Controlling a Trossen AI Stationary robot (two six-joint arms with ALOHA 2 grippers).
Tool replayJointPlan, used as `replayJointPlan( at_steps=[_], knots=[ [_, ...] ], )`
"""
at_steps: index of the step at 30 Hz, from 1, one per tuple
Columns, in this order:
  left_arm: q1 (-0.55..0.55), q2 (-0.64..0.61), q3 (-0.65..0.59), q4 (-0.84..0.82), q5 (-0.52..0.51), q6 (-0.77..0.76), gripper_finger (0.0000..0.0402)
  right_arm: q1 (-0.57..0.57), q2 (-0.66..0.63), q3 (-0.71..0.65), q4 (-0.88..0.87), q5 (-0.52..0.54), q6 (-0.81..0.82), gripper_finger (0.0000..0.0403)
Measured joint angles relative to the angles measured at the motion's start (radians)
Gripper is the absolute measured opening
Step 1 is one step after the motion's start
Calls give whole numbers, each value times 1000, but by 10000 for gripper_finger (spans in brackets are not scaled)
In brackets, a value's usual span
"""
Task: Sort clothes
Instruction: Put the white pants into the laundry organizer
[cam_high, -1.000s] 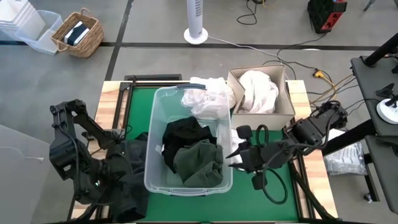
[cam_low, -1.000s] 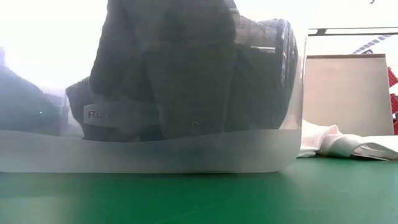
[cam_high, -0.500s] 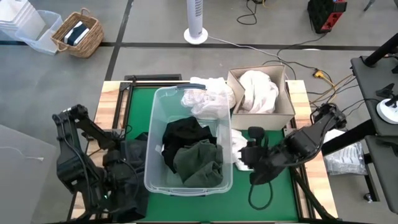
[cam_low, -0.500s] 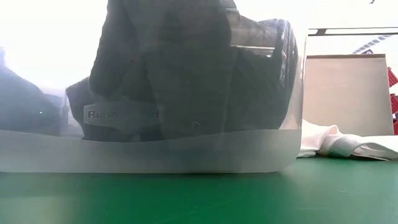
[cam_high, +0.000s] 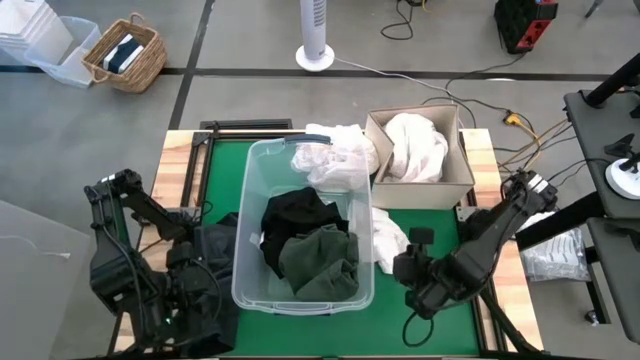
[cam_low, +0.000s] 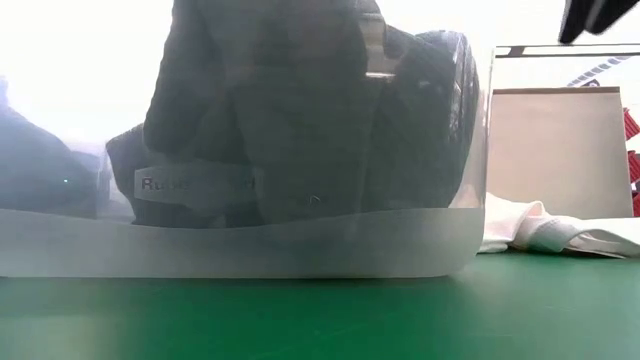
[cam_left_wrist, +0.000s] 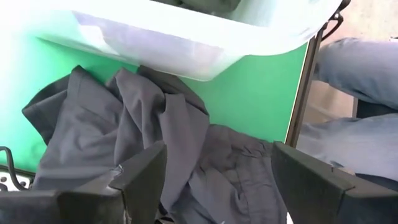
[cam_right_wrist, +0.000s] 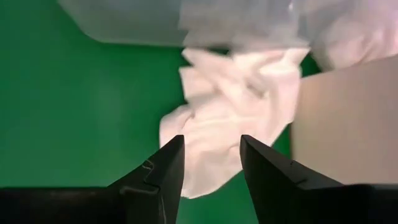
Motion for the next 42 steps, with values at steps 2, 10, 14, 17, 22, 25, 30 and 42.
replayJointPlan(
  at_steps=[2,10,14,17,22,25,30,42],
  knots=[
    [0,0,0,0,-13,5,263,7,0,-61,56,0,32,156],
    [0,0,0,0,-90,59,263,6,0,-283,345,1,76,200],
    [0,0,0,0,-112,69,263,4,0,-387,476,22,97,222],
    [0,0,0,0,-123,85,263,-2,0,-455,543,66,133,237],
    [0,0,0,0,-140,101,263,-28,2,-537,636,124,166,253],
    [0,0,0,0,-159,102,263,-50,2,-582,733,133,144,258],
    [0,0,0,0,-164,102,263,-91,3,-639,843,133,115,253],
    [0,0,0,1,-188,105,263,-111,3,-664,850,133,111,222]
  ],
)
